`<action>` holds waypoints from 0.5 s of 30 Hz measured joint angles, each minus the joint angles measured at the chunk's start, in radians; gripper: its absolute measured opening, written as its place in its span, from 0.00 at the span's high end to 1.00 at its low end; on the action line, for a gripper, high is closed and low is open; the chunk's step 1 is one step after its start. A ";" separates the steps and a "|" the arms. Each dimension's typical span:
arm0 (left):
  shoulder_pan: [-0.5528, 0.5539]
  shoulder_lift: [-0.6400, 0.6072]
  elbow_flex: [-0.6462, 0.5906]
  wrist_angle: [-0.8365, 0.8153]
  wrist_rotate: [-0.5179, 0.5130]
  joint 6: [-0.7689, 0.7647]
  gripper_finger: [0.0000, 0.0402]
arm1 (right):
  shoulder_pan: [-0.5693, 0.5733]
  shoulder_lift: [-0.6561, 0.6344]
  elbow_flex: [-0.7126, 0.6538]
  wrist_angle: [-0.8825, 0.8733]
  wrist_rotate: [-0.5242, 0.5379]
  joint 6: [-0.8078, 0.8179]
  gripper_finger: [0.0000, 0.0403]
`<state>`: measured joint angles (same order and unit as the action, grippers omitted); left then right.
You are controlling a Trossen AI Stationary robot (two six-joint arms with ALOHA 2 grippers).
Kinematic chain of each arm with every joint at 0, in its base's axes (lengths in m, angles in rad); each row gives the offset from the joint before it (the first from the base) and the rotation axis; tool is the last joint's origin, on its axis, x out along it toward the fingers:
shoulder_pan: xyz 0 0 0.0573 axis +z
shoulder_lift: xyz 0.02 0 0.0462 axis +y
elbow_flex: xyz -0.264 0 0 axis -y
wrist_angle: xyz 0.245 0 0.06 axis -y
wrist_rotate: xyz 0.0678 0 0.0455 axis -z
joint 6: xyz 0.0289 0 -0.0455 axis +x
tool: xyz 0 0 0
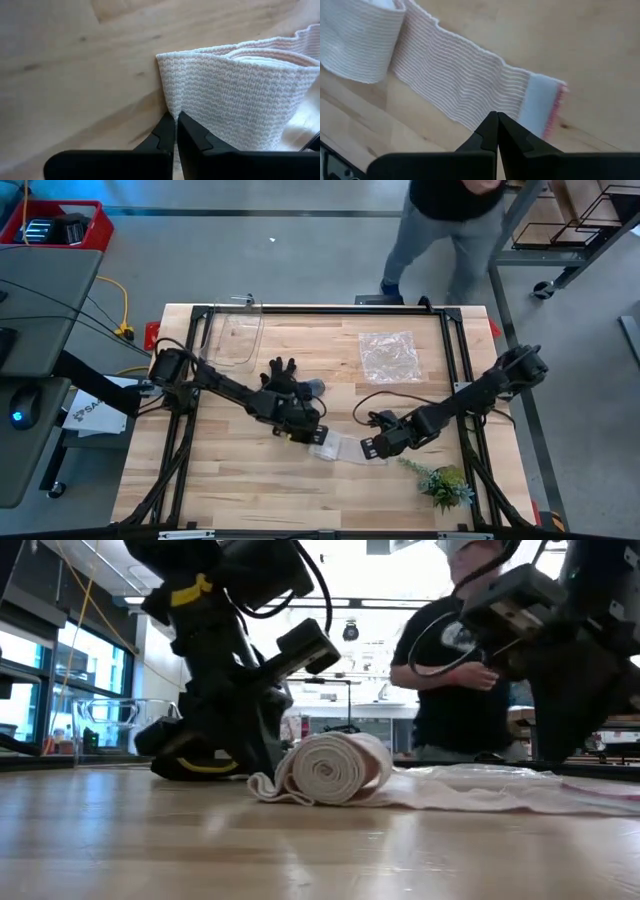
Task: Roll bandage
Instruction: Roll the white-brown bandage
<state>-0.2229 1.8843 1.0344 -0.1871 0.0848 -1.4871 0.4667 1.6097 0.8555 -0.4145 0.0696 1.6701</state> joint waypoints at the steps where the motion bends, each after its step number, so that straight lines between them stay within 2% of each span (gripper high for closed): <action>1: -0.008 0.000 0.000 0.000 -0.001 -0.013 1.00 | 0.000 0.016 0.000 0.018 -0.001 -0.001 1.00; 6: -0.043 0.000 0.000 0.003 -0.017 -0.072 1.00 | -0.002 0.061 0.000 0.093 -0.025 -0.009 1.00; 15: -0.057 -0.001 -0.007 0.008 -0.030 -0.124 1.00 | 0.010 0.070 0.000 -0.028 -0.073 -0.022 1.00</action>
<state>-0.2801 1.8835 1.0275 -0.1791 0.0547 -1.6113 0.4770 1.6794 0.8555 -0.4422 -0.0030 1.6483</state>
